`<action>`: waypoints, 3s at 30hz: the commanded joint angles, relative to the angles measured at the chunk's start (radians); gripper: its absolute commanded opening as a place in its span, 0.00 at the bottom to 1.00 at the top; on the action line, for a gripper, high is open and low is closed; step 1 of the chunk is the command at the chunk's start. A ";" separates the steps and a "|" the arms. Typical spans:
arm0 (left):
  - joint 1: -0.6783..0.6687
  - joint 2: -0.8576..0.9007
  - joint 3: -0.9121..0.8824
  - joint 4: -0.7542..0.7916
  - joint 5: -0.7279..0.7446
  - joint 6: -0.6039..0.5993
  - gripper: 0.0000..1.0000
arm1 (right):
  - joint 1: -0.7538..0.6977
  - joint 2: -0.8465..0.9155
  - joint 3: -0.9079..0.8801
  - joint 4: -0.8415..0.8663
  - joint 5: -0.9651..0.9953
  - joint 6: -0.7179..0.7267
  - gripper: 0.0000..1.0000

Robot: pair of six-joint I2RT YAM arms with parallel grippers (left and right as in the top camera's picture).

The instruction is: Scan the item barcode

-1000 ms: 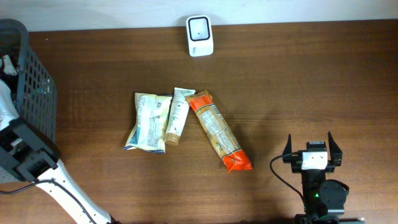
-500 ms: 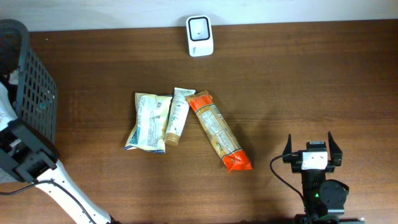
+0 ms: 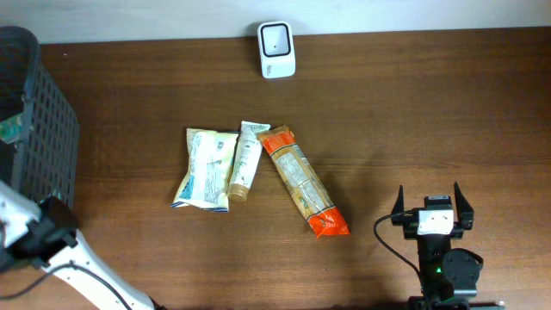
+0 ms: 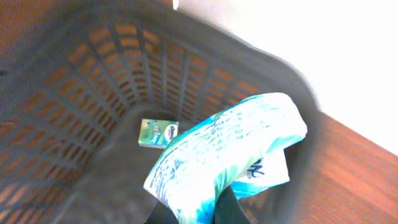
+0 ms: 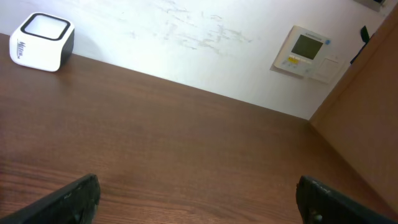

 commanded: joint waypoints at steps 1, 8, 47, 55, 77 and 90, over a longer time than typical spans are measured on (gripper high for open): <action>-0.030 -0.079 0.009 -0.098 0.016 -0.021 0.00 | -0.003 -0.005 -0.008 -0.002 0.016 -0.003 0.98; -0.241 -0.077 -0.204 -0.152 0.147 0.008 0.00 | -0.003 -0.005 -0.008 -0.002 0.016 -0.003 0.99; 0.136 0.042 -0.261 0.042 0.059 0.100 0.92 | -0.003 -0.005 -0.008 -0.002 0.016 -0.003 0.99; 0.134 0.196 -0.482 0.375 0.061 0.143 1.00 | -0.003 -0.005 -0.008 -0.002 0.016 -0.003 0.99; 0.100 0.420 -0.498 0.402 0.075 0.143 0.36 | -0.003 -0.005 -0.008 -0.002 0.016 -0.003 0.99; 0.103 0.195 -0.261 0.244 0.273 0.142 0.10 | -0.003 -0.005 -0.008 -0.002 0.016 -0.003 0.99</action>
